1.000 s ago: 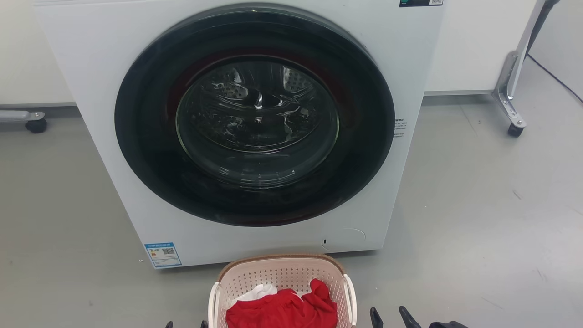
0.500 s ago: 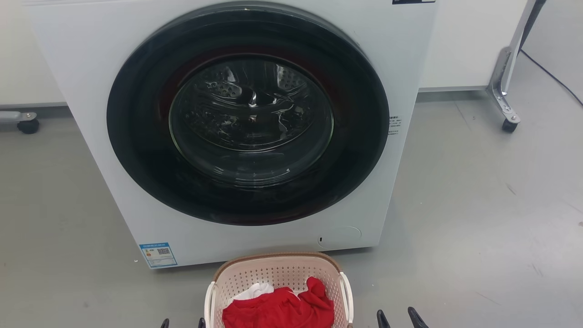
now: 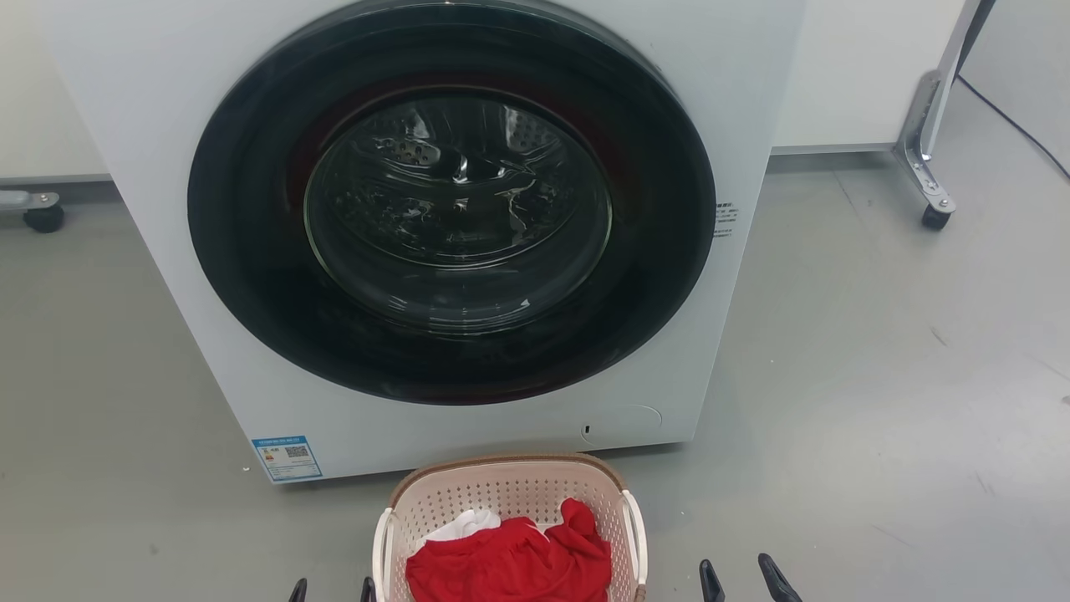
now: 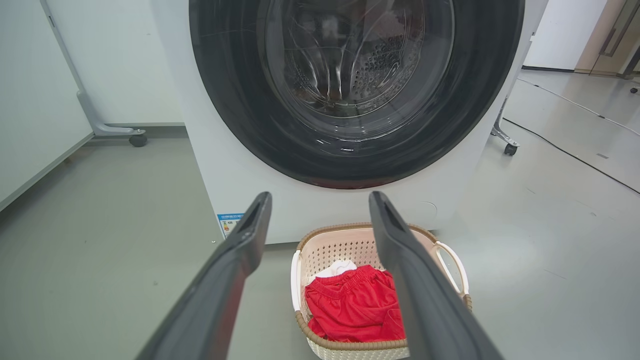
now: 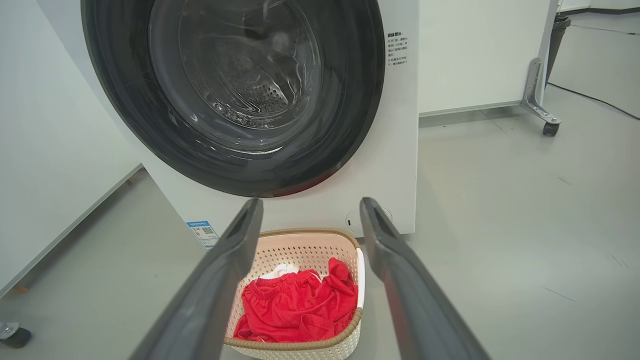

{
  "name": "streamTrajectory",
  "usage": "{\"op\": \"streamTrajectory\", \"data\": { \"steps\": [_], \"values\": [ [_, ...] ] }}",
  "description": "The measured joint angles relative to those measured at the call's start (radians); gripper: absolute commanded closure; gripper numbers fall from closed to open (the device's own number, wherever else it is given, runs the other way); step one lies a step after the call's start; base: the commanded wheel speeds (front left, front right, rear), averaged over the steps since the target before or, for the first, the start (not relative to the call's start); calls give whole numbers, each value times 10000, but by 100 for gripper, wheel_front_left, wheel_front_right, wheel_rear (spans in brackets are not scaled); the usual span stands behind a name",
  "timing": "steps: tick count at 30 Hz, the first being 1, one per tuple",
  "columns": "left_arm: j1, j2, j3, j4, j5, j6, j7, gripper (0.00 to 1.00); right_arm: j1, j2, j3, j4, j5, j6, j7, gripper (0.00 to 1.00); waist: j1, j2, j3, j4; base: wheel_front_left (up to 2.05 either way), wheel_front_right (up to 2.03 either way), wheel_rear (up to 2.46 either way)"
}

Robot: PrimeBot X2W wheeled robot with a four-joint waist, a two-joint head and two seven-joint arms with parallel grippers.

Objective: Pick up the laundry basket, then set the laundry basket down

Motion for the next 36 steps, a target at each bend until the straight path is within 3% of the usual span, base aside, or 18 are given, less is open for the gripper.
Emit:
{"op": "streamTrajectory", "data": {
  "steps": [31, 32, 36],
  "values": [
    [-21, -102, 36, -10, 489, 0, 0, 0, 243, 215, -508, -343, -535, 0, 0, 0, 0, 1, 191, -5, 0, 0, 0],
    [-16, -104, 36, 13, 487, -2, 4, 100, 244, 215, -508, -316, -537, 0, 10, 100, 0, 0, 193, -4, 0, 0, 0],
    [88, -125, 17, 420, 485, -10, 17, 100, 352, 215, -474, 115, -512, 2, 31, 100, 0, 0, 194, -4, 0, 0, 0]
  ]
}}
